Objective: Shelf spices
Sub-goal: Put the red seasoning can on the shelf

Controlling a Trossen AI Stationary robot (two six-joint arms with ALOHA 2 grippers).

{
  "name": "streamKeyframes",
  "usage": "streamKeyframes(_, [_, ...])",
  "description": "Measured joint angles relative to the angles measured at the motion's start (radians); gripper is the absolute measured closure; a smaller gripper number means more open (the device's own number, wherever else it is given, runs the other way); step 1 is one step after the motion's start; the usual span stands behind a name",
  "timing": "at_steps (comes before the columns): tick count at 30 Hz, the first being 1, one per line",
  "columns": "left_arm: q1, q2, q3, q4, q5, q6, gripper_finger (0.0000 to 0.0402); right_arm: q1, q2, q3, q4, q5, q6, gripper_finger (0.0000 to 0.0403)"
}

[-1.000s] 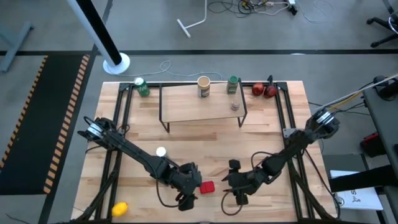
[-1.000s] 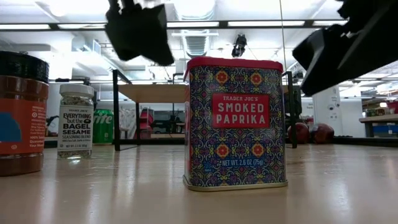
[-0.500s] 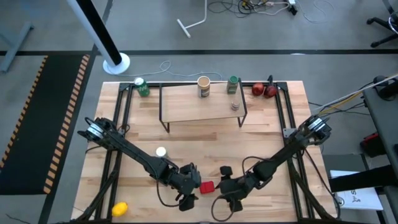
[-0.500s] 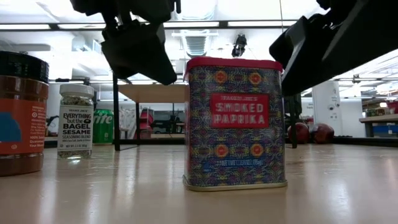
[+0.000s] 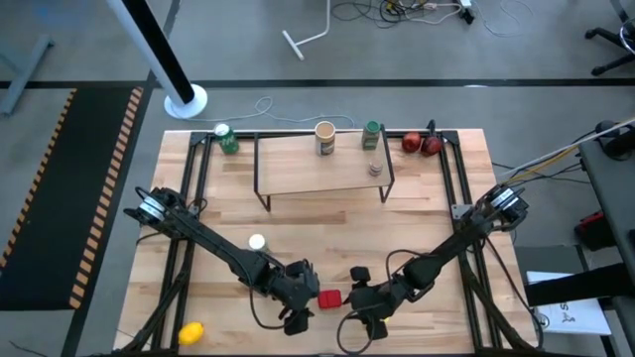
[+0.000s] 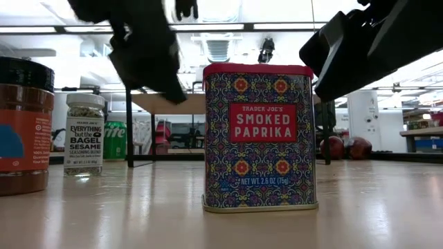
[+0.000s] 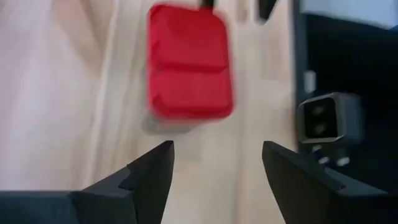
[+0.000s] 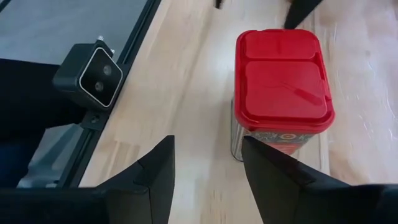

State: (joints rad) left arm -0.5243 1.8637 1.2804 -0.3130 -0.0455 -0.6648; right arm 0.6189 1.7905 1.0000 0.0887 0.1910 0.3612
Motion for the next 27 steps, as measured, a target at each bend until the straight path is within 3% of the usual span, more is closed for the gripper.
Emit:
streamKeyframes(6, [0.002, 0.000, 0.000, -0.102, -0.029, -0.002, 0.0153, -0.008, 0.000, 0.000, 0.000, 0.001, -0.013, 0.0237])
streamKeyframes(27, [0.009, 0.000, 0.000, -0.115, -0.052, 0.001, 0.0127, -0.029, 0.000, -0.001, 0.003, 0.001, -0.032, 0.0238])
